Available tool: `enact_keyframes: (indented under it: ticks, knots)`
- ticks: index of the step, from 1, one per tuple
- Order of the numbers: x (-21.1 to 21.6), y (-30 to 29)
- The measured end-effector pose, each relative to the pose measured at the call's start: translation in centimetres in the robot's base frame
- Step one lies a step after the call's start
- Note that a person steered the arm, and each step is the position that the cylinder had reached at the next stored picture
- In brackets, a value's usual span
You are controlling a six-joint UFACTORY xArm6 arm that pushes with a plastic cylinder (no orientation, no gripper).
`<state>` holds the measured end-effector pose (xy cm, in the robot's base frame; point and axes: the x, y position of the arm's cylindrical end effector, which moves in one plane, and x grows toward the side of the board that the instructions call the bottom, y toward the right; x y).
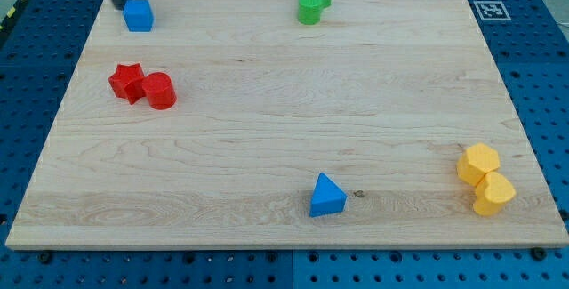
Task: Move the blue cube towards the center
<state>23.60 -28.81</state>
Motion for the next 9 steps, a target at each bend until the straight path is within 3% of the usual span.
enact_keyframes:
  ticks: [1, 5, 7, 9]
  knots:
    - [0.0, -1.0]
    - [3.1, 4.5]
    - [3.8, 12.4]
    - [7.2, 21.9]
